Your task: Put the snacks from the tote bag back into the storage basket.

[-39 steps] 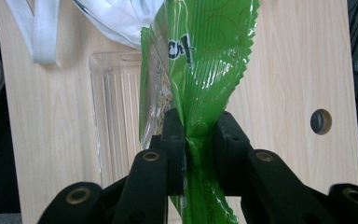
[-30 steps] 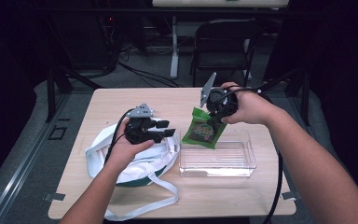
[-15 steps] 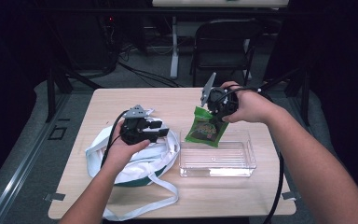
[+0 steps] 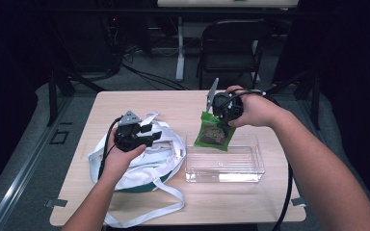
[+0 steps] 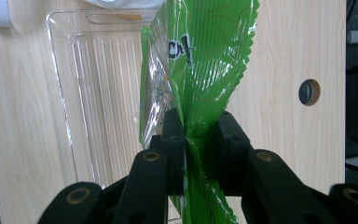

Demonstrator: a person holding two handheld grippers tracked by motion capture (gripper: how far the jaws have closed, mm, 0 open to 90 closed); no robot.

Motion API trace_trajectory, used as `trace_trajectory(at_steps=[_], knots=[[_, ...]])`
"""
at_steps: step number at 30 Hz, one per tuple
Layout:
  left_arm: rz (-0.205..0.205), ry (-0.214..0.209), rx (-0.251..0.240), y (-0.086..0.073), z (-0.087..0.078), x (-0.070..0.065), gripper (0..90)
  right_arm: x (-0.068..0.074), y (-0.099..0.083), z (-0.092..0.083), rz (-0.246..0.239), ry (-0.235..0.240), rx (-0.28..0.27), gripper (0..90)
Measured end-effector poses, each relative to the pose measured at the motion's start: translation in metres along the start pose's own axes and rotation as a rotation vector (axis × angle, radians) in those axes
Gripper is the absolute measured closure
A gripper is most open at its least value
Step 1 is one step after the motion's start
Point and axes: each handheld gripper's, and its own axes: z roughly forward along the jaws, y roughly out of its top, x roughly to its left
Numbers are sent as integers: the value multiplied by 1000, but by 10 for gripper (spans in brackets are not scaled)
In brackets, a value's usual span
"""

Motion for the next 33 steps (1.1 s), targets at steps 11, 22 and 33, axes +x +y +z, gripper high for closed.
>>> trace_trajectory(at_steps=[11, 22, 33], knots=[[-49, 20, 6, -23, -6, 12, 497, 0, 4, 10, -8, -5, 20, 761], [-95, 20, -1, -42, -10, 22, 497, 0, 6, 17, -21, -8, 32, 760], [-96, 19, -9, -46, -14, 24, 498, -3, 6, 29, -24, -17, 54, 760]])
